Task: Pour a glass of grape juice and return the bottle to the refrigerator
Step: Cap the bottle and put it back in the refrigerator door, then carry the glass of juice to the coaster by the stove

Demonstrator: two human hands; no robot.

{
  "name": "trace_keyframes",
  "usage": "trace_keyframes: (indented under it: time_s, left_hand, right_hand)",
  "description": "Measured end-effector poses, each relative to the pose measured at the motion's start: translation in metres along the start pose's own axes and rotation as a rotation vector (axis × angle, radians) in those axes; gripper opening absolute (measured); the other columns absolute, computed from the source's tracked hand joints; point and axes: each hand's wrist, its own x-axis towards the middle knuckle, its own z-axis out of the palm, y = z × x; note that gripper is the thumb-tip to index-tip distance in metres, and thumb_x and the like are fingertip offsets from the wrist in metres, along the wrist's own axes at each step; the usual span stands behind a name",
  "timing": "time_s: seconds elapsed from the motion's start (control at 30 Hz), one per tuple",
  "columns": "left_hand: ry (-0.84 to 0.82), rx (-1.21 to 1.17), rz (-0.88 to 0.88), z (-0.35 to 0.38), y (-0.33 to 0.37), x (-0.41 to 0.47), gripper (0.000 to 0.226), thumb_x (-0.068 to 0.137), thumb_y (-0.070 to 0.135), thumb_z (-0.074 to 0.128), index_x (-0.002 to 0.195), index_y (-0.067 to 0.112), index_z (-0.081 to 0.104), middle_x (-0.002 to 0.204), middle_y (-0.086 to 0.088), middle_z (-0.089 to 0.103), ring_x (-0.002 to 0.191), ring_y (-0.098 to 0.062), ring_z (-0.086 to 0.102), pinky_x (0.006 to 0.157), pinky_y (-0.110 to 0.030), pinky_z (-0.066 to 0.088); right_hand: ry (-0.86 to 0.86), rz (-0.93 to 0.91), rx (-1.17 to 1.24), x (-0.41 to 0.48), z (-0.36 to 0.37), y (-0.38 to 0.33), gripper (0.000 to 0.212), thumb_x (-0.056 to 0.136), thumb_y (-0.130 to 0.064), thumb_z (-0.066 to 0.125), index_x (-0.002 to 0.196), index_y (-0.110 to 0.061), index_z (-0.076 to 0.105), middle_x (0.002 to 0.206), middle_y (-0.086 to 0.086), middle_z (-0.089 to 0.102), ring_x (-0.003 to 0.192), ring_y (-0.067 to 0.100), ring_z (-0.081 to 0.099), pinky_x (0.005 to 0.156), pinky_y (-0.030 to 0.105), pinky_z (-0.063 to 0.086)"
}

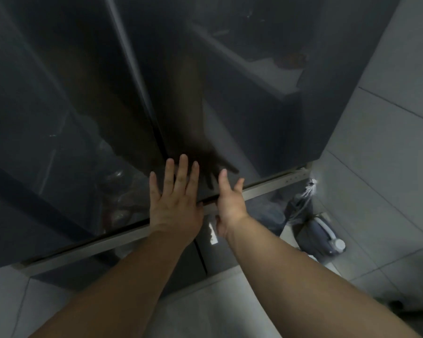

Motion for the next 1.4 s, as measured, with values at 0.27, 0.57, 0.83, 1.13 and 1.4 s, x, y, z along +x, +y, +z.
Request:
trace_keyframes:
  time_s: [0.27,0.57,0.83,1.13,1.4]
  left_hand:
    - [0.025,-0.257,0.15,-0.036,0.085,-0.035,0.097,0.092,0.041,0.05,0.145,0.019,-0.028,0.151,-0.007,-0.035,0.138,-0.023,-0.034,0.115,-0.051,-0.011]
    - [0.125,-0.282,0.526,-0.124,0.216,-0.118,0.096,0.093,0.048,0.046,0.143,0.018,-0.031,0.157,-0.009,-0.027,0.145,-0.026,-0.025,0.116,-0.049,-0.009]
    - [0.203,-0.35,0.852,-0.202,0.387,-0.268,0.095,0.092,0.043,0.048,0.148,0.018,-0.025,0.159,-0.007,-0.026,0.145,-0.024,-0.025,0.116,-0.049,-0.01]
    - [0.297,-0.476,1.231,-0.279,0.586,-0.522,0.1,0.091,0.046,0.048,0.14,0.019,-0.035,0.158,-0.008,-0.028,0.145,-0.025,-0.026,0.117,-0.049,-0.006]
    - [0.398,-0.502,1.506,-0.328,0.696,-0.671,0.095,0.094,0.043,0.043,0.137,0.018,-0.038,0.145,-0.01,-0.043,0.138,-0.026,-0.034,0.117,-0.049,-0.005]
  right_hand:
    - [0.149,-0.483,-0.514,-0.082,-0.088,-0.028,0.08,0.093,-0.045,0.055,0.154,-0.037,0.005,0.161,-0.004,0.017,0.148,0.013,0.017,0.117,0.029,0.02]
    - [0.634,-0.708,-1.467,-0.221,-0.264,-0.055,0.081,0.095,-0.036,0.055,0.155,-0.03,0.001,0.163,0.005,-0.009,0.151,0.022,-0.004,0.119,0.04,-0.003]
    - [1.04,-0.608,-1.51,-0.412,-0.44,-0.045,0.083,0.092,-0.035,0.055,0.155,-0.03,0.001,0.163,0.007,-0.007,0.151,0.024,-0.007,0.117,0.043,-0.008]
    - [1.497,-0.305,-1.602,-0.668,-0.646,0.024,0.092,0.07,-0.042,0.079,0.149,-0.022,0.036,0.157,0.017,0.029,0.144,0.037,0.027,0.11,0.058,0.023]
    - [1.821,-0.157,-1.5,-0.807,-0.748,0.065,0.091,0.076,-0.042,0.076,0.151,-0.021,0.03,0.157,0.017,0.027,0.145,0.035,0.024,0.112,0.055,0.021]
